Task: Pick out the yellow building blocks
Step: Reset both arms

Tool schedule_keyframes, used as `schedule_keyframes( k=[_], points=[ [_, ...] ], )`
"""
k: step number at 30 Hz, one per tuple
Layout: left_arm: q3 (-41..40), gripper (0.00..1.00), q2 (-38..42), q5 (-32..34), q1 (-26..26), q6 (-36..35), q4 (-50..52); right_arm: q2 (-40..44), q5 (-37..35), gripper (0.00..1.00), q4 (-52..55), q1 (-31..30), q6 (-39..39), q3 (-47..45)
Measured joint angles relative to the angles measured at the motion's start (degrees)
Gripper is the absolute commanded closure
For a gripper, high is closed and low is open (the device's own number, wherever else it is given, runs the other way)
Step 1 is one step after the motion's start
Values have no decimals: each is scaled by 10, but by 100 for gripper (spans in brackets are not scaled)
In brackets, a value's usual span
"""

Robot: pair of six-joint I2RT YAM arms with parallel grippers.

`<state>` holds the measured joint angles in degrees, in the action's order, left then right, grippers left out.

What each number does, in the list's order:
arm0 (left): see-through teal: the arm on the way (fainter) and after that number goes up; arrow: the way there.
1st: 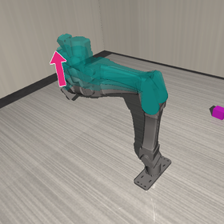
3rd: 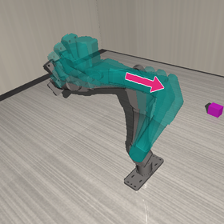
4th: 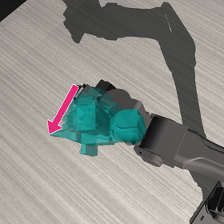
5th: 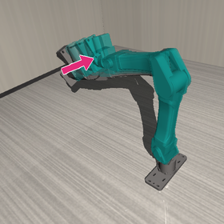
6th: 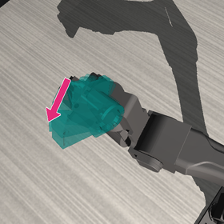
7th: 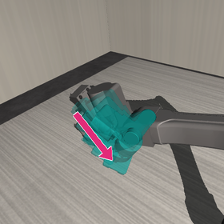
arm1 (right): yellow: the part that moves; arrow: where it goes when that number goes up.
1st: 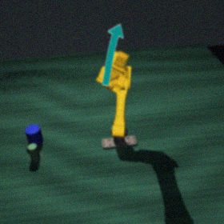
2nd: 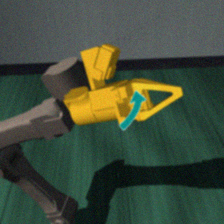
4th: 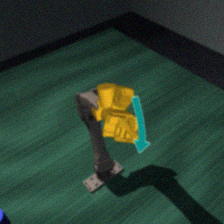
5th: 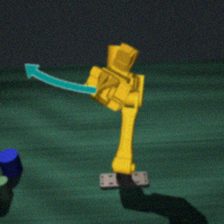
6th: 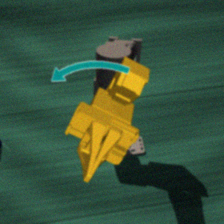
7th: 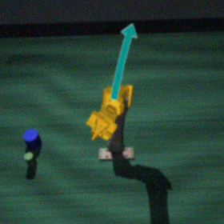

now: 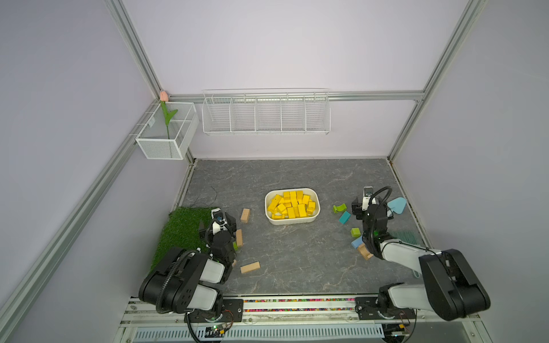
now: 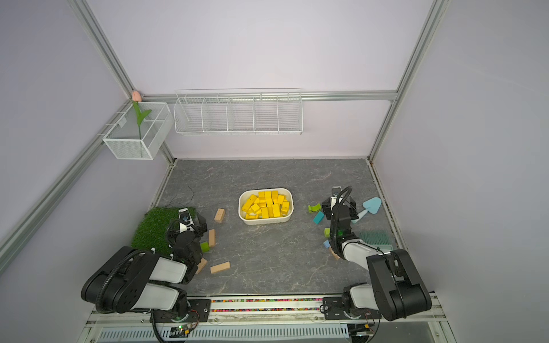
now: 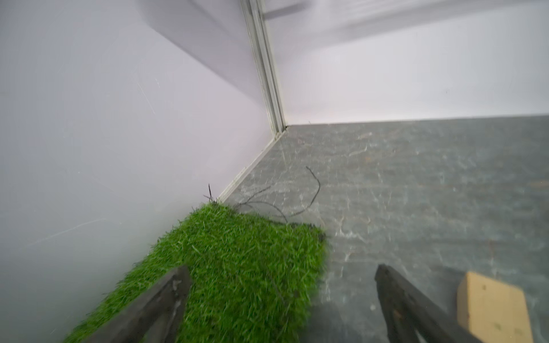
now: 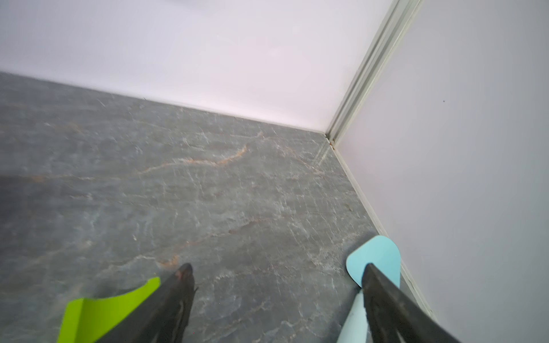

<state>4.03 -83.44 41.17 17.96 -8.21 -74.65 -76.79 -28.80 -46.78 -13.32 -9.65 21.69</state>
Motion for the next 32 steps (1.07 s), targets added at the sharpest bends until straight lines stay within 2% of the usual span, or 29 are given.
schedule_keyframes(
  k=[3, 6, 11, 14, 18, 24, 32],
  points=[
    [9, 1, -33, -34, -31, 19, -19, -27, 17, 11, -71, 7, 2, -39],
    [13, 1, -54, -72, -38, 23, -27, -83, 33, 11, -115, 20, 5, -69],
    [57, 1, -93, -118, -65, 34, -13, -118, 97, 11, -152, 84, 34, -74],
    [112, 1, -79, -133, -82, 52, 65, -121, 140, 11, -106, 103, 48, -44],
    [184, 1, -53, -190, -139, 85, 167, -120, 203, 12, -78, 137, 67, -4],
    [184, 1, -51, -227, -149, 98, 207, -120, 225, 12, -53, 134, 69, -3],
    [182, 1, -51, -237, -149, 101, 221, -120, 229, 11, -44, 133, 69, -3]
  ],
)
